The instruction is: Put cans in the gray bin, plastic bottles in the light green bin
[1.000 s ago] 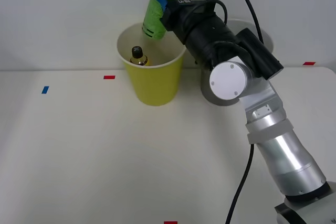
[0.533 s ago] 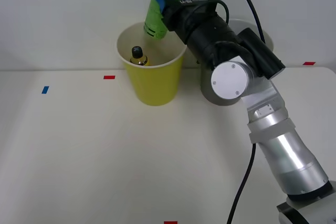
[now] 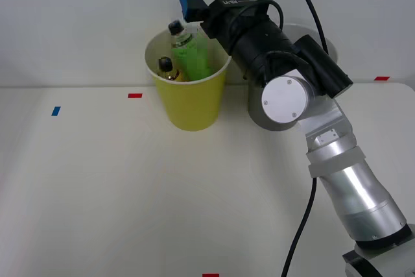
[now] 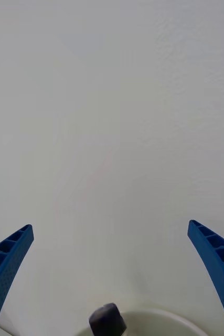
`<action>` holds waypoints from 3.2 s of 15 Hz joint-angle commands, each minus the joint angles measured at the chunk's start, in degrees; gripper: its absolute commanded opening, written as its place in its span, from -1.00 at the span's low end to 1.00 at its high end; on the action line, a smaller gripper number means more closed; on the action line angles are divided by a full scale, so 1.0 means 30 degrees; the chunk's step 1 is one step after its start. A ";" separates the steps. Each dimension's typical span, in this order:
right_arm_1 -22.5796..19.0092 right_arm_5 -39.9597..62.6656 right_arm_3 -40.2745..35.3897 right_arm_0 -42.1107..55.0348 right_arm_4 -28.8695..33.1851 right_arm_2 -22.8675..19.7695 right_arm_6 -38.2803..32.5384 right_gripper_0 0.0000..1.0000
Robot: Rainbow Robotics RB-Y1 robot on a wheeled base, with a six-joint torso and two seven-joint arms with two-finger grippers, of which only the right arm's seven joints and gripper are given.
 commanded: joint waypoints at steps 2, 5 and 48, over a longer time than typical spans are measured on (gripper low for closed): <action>0.0026 -0.0029 -0.0022 0.0005 -0.0019 -0.0008 0.0023 1.00; 0.0026 -0.0029 -0.0022 0.0005 -0.0048 0.0021 -0.0006 1.00; -0.5512 -0.8145 -1.3645 3.0327 0.0157 0.1017 0.7729 1.00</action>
